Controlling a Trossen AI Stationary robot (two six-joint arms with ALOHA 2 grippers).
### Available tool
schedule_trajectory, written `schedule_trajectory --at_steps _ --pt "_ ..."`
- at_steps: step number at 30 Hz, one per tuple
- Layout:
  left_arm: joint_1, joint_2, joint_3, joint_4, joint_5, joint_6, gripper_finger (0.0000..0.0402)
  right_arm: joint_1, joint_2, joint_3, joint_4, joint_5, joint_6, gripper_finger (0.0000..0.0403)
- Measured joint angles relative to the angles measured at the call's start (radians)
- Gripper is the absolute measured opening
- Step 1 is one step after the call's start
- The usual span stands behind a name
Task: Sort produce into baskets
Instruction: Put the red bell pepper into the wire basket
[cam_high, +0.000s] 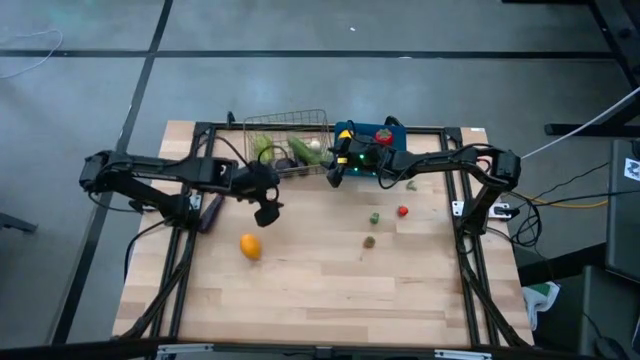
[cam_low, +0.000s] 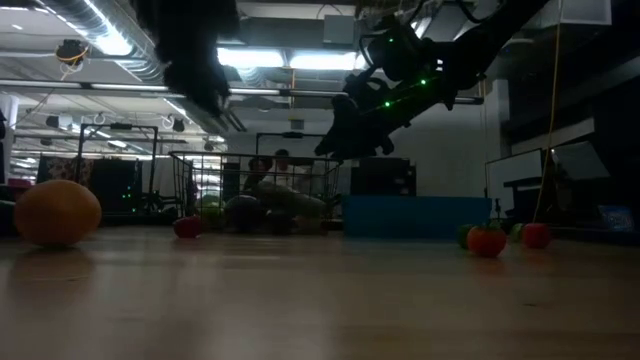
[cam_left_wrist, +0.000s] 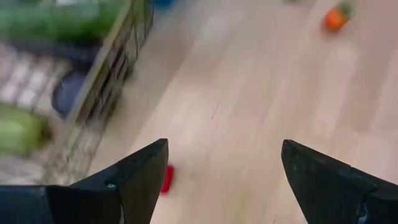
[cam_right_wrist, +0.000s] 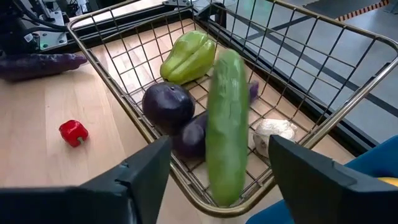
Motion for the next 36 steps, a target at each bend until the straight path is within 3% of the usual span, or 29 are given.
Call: schedule_trajectory --at_steps 11,20,36 --pt "0.003 0.009 -0.213 0.045 -0.086 -0.123 0.0308 0.000 0.000 0.000 0.002 0.000 0.001 0.0276" --pt "0.003 0.010 -0.374 0.286 -0.113 -0.126 0.0308 0.000 -0.001 0.000 0.002 -0.003 0.002 0.0276" --pt "0.003 0.010 -0.516 0.491 -0.188 -0.127 0.0308 0.001 -0.022 0.026 -0.006 -0.039 0.002 0.0276"
